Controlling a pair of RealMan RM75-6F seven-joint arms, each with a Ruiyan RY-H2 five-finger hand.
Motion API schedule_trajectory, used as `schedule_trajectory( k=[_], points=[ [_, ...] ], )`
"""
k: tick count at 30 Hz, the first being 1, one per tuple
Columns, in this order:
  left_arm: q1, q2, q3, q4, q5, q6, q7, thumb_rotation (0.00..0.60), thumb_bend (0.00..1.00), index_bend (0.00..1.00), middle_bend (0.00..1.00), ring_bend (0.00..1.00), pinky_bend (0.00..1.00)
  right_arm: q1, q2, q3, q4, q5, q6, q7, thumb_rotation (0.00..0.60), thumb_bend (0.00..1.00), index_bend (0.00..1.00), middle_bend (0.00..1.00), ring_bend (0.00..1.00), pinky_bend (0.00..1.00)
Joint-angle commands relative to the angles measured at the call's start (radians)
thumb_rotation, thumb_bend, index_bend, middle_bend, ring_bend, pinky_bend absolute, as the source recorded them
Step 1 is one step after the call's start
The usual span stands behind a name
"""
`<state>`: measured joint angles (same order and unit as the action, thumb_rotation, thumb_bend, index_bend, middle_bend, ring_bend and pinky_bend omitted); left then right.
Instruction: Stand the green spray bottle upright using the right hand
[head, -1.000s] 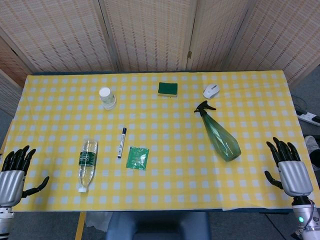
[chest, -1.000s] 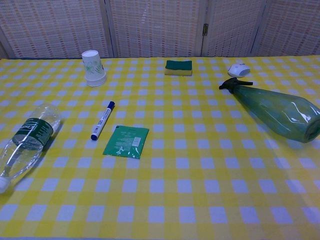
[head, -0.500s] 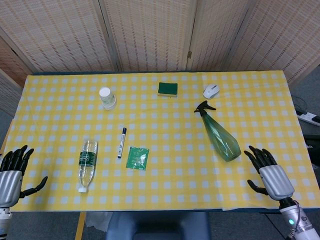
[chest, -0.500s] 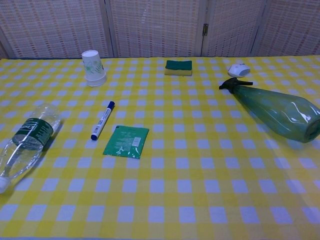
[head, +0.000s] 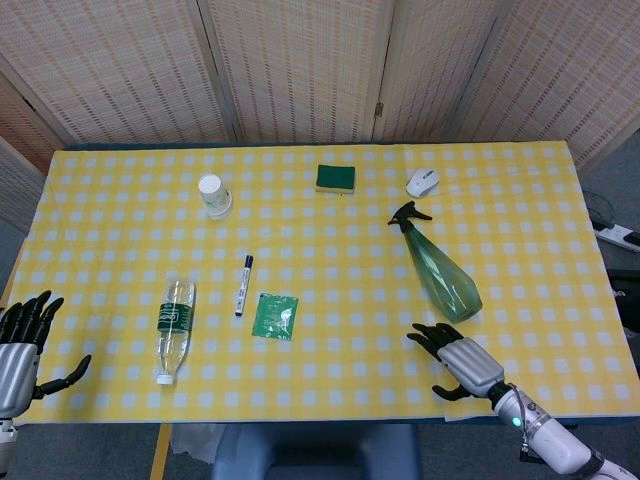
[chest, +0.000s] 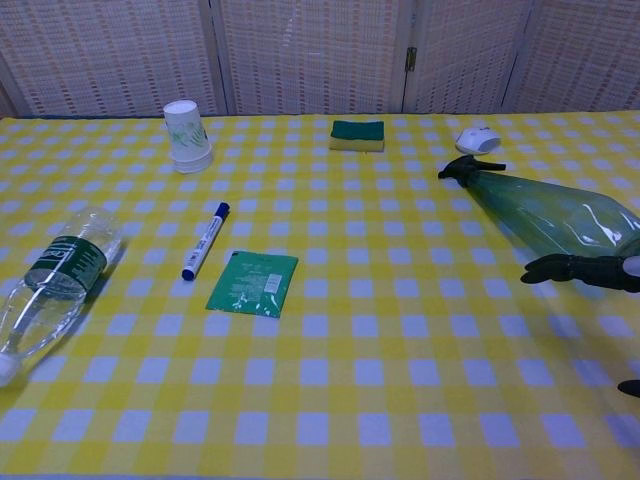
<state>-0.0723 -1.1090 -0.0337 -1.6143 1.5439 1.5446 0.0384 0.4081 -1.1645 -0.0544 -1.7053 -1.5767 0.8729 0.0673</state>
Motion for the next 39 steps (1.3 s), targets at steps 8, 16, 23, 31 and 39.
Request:
schedule_trajectory(
  k=[8, 16, 23, 31, 39],
  points=[
    [-0.008, 0.012, 0.002, 0.013, 0.0, -0.022, -0.054, 0.229, 0.31, 0.0, 0.05, 0.03, 0.0, 0.038, -0.006, 0.056, 0.084, 0.205, -0.066, 0.002, 0.6, 0.35, 0.0, 0.0, 0.07, 0.0],
    [-0.017, 0.016, 0.007, 0.009, 0.003, -0.042, -0.079, 0.23, 0.31, 0.0, 0.05, 0.03, 0.0, 0.084, 0.014, 0.085, 0.172, 0.323, -0.159, 0.018, 0.6, 0.35, 0.0, 0.0, 0.07, 0.0],
    [-0.015, 0.027, 0.008, 0.011, 0.01, -0.034, -0.111, 0.237, 0.31, 0.0, 0.05, 0.03, 0.0, 0.151, 0.028, 0.117, 0.259, 0.484, -0.238, -0.054, 0.6, 0.35, 0.0, 0.0, 0.07, 0.0],
    [-0.015, 0.028, 0.0, 0.013, -0.011, -0.039, -0.114, 0.24, 0.31, 0.0, 0.05, 0.03, 0.0, 0.091, 0.214, 0.135, 0.06, 0.41, -0.152, 0.039, 0.6, 0.35, 0.0, 0.0, 0.07, 0.0],
    [-0.011, 0.032, 0.003, 0.003, 0.006, -0.024, -0.12, 0.242, 0.31, 0.0, 0.05, 0.03, 0.0, 0.078, 0.226, 0.206, -0.002, 0.346, -0.01, 0.096, 0.6, 0.35, 0.0, 0.0, 0.12, 0.0]
  ],
)
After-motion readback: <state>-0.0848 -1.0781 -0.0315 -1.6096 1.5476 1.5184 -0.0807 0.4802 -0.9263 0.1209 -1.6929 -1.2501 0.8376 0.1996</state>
